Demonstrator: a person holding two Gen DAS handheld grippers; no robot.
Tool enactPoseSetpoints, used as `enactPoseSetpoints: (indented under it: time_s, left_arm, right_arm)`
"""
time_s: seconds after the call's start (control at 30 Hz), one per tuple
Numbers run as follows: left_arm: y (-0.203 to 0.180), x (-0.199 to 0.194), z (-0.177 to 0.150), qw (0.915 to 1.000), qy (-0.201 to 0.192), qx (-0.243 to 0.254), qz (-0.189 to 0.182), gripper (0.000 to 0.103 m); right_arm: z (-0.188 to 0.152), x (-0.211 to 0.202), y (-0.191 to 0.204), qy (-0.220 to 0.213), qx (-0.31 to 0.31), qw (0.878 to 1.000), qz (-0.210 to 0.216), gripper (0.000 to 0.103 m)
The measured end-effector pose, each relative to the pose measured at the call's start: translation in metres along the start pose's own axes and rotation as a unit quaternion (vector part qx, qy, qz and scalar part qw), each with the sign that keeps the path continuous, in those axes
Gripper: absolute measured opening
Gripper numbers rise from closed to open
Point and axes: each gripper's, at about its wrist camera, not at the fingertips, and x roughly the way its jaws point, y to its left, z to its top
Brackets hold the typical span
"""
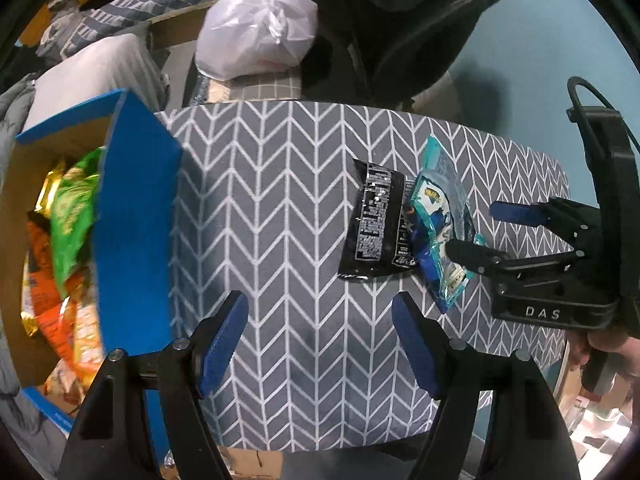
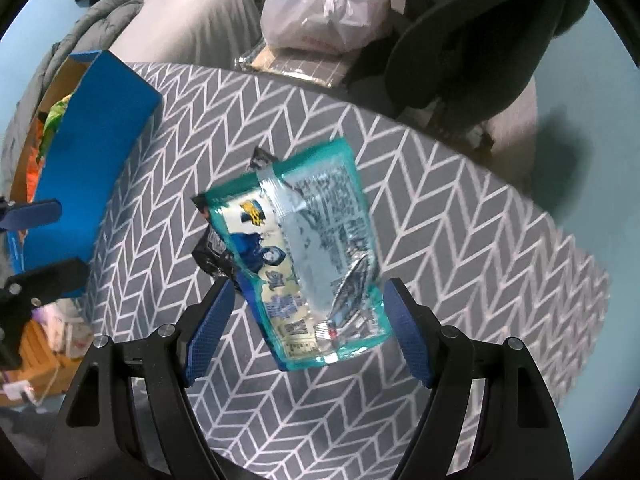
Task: Organize snacks
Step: 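Close the right tool on the teal packet while left tool grasps the black packet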
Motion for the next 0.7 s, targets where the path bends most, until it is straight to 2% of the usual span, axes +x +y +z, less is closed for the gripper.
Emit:
enactPoseSetpoints:
  time_s: [0.17,0.4,0.6,0.7]
  left_arm:
    - [-0.004,0.019,0.006,1.0000,0.006,0.001,0.004,0.076]
    - [-0.002,0.036,0.012,0.9999,0.011,-0.007,0.006,0.076]
    - [-0.001,0.050,0.016,0.9996,0.021,-0.014,0.009,0.076]
    - [-0.005,0.054,0.018,0.9996,0.024,-0.013,0.006,0.076]
  right_arm:
    - [0.002,0.012,0.000,-0.006,-0.013,1.000,0.000,0.076]
    - [0.012,0.036,0.004,0.010,-0.030,0.999,-0.014,0.077]
    - [0.013,0.042,-0.001,0.013,-0.024,1.000,0.004,0.076]
    - [0.008,0.035,-0.012,0.004,-0.004,1.000,0.027,0.059]
